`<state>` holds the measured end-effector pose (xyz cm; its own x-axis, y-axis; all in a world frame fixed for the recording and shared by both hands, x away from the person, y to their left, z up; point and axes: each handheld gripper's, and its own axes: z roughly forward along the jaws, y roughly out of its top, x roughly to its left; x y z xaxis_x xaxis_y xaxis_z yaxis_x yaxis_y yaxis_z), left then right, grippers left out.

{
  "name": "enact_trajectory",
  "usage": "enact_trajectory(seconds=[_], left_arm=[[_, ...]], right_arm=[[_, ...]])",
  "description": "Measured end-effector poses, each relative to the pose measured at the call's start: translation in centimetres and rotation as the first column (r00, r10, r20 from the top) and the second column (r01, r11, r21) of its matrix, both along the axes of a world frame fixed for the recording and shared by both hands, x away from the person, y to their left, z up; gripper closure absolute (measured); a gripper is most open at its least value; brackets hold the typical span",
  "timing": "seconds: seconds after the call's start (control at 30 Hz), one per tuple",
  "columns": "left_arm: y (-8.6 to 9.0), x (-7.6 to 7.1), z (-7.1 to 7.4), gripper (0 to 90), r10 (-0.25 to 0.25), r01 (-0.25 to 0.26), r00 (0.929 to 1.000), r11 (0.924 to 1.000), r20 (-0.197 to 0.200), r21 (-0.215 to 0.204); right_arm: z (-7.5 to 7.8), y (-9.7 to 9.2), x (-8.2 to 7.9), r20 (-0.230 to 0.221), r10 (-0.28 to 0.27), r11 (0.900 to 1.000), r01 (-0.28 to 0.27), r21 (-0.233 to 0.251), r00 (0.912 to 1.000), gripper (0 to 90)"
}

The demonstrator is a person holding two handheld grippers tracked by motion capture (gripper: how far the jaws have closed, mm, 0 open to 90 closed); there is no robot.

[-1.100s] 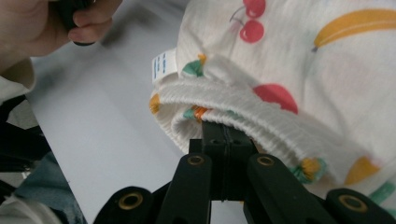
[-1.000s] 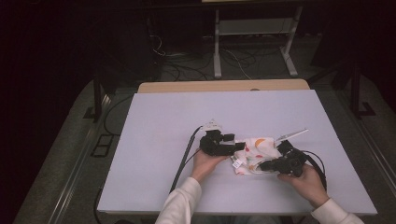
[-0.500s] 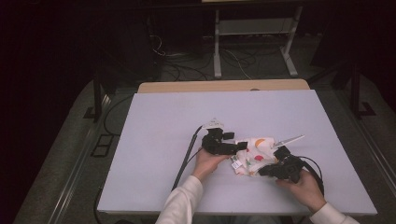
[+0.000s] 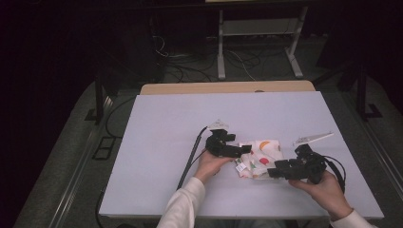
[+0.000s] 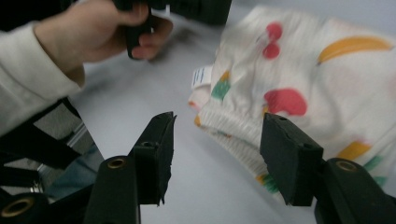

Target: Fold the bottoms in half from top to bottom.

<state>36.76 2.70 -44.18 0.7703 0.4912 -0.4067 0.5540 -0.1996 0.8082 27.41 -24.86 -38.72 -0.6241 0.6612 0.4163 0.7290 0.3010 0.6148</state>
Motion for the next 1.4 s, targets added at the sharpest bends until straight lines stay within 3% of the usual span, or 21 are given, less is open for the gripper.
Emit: enact_trajectory(seconds=[0.2, 0.37, 0.57, 0.87, 1.2, 1.4], left_arm=[[-0.6, 0.3, 0.6, 2.2, -0.011, 0.010, 0.9999, 0.9995, 0.002, 0.030], [-0.7, 0.4, 1.1, 0.0, -0.012, 0.012, 0.9999, 0.9992, 0.008, 0.039], [-0.7, 0.8, 1.5, 0.0, -0.020, 0.019, 0.9998, 0.9989, 0.008, 0.043], [-0.8, 1.3, 2.2, 0.0, -0.036, 0.035, 0.9993, 0.9979, 0.012, 0.055], [-0.6, 1.9, 2.3, 0.0, -0.034, 0.033, 0.9992, 0.9970, 0.018, 0.071], [-0.1, 2.4, 1.9, 0.0, -0.034, 0.033, 0.9993, 0.9938, 0.013, 0.107]], right_arm=[[1.6, -1.2, 1.3, 0.058, -0.045, 0.9990, 0.044, 0.013, 0.9973, 34.0], [1.3, -2.2, 2.8, 0.060, -0.074, 0.9971, 0.073, 0.022, 0.9955, 22.1], [0.6, -3.0, 4.2, 0.065, -0.089, 0.9960, 0.088, 0.017, 0.9940, 13.9], [0.2, -4.2, 5.8, 0.088, -0.092, 0.9954, 0.089, 0.034, 0.9918, 6.8], [-0.1, -4.6, 7.2, 0.098, -0.090, 0.9959, 0.091, -0.005, 0.9911, 0.0], [-0.6, -5.0, 8.2, 0.108, -0.101, 0.9947, 0.102, -0.007, 0.9890, 0.0]])
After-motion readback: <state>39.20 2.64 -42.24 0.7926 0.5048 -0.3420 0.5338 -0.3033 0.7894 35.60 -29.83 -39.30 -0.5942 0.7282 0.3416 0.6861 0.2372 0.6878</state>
